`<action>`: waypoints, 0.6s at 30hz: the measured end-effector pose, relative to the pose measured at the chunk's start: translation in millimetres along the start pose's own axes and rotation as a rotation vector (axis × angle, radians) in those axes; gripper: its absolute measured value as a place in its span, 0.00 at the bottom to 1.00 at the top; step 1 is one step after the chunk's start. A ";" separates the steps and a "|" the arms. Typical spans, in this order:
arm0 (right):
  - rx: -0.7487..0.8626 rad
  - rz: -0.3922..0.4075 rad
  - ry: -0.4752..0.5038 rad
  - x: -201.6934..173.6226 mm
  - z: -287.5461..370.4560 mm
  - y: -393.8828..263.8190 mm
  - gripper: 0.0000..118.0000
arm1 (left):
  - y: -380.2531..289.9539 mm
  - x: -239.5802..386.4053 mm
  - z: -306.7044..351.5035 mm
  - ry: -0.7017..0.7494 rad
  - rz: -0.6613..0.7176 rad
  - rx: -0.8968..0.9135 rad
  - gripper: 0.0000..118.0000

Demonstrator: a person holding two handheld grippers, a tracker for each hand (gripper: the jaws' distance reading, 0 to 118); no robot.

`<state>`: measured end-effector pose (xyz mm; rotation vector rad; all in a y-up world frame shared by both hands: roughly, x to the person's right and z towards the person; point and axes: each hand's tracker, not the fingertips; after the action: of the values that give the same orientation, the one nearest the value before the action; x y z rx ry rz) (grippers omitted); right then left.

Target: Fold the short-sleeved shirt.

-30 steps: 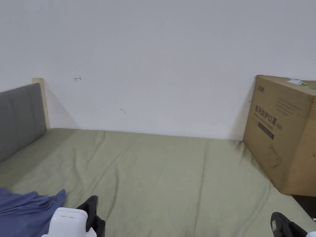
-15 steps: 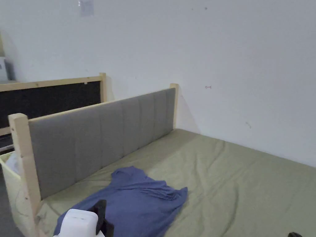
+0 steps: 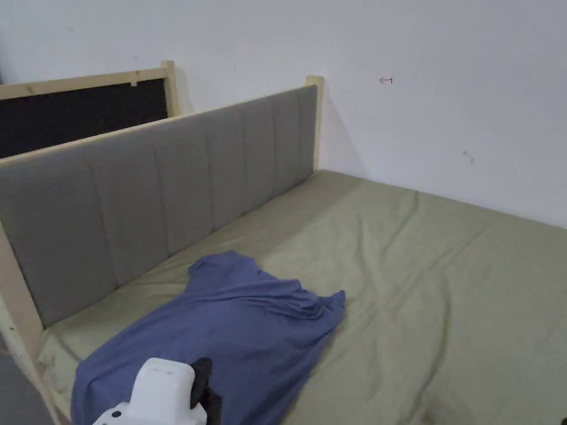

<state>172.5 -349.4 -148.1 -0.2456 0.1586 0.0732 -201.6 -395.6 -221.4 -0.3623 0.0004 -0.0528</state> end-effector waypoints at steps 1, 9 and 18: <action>-0.017 0.008 -0.011 6.1 -8.1 -3.1 0.00 | 5.1 5.6 -35.4 -0.023 -0.022 -0.035 0.00; -0.119 0.060 -0.036 45.7 -52.8 -26.1 0.00 | 26.9 36.0 -287.7 -0.130 -0.025 -0.328 0.94; -0.173 0.050 -0.026 54.1 -76.9 -51.0 0.00 | 19.5 66.3 -418.8 -0.102 -0.075 -0.569 0.75</action>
<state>219.1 -415.0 -218.6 -0.4132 0.1330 0.1402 -138.6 -529.2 -619.4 -0.9339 -0.1008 -0.1091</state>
